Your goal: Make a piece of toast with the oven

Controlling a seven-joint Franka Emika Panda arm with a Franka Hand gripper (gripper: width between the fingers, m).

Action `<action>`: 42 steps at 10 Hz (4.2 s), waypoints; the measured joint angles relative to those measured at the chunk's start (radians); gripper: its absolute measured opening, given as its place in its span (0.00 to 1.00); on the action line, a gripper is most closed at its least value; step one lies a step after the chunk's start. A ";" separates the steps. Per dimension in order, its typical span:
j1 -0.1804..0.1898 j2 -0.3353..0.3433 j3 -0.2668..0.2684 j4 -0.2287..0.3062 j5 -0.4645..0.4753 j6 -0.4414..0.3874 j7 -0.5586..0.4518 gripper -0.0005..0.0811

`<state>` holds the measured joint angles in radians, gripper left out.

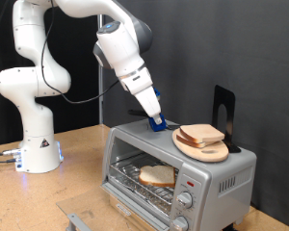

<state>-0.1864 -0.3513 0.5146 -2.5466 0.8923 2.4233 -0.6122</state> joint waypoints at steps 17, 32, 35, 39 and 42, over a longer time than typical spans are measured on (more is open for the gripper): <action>-0.129 -0.315 -0.477 -0.113 -0.043 -0.572 -0.280 0.99; -0.253 -0.087 -0.647 -0.043 -0.044 -0.842 -0.052 0.99; -0.286 -0.026 -0.691 -0.037 0.031 -0.789 0.014 0.99; -0.290 0.084 -0.707 0.033 -0.028 -0.848 0.055 0.99; -0.290 0.087 -0.714 0.032 0.030 -0.862 0.139 0.99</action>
<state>-0.4768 -0.2645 -0.1990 -2.5149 0.9223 1.5612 -0.4729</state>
